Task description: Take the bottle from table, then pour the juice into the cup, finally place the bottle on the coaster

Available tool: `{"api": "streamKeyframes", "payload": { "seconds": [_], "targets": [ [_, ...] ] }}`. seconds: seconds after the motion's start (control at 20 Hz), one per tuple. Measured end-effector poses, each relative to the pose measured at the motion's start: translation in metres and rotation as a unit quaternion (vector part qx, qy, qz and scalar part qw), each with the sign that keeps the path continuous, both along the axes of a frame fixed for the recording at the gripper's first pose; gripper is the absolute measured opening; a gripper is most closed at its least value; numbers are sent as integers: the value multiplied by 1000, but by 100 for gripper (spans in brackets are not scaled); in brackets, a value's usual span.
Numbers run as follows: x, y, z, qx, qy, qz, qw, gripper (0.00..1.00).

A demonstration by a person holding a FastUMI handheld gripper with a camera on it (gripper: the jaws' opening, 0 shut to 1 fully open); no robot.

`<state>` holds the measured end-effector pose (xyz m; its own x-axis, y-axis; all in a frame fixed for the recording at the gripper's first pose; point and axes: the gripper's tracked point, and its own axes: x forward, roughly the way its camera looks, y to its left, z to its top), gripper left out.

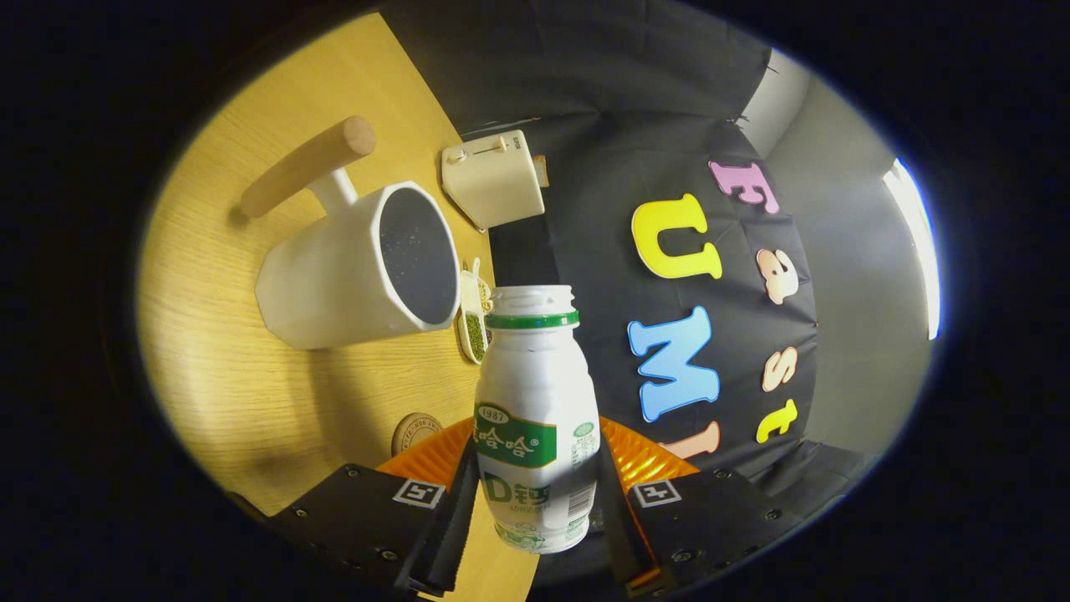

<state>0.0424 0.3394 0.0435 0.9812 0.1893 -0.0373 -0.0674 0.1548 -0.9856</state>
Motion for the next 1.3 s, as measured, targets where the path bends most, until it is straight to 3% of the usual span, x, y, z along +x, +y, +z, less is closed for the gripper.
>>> {"api": "streamKeyframes", "payload": {
  "seconds": [1.3],
  "targets": [
    [-4,1,9,-117,-32,4,993,67]
  ]
}}
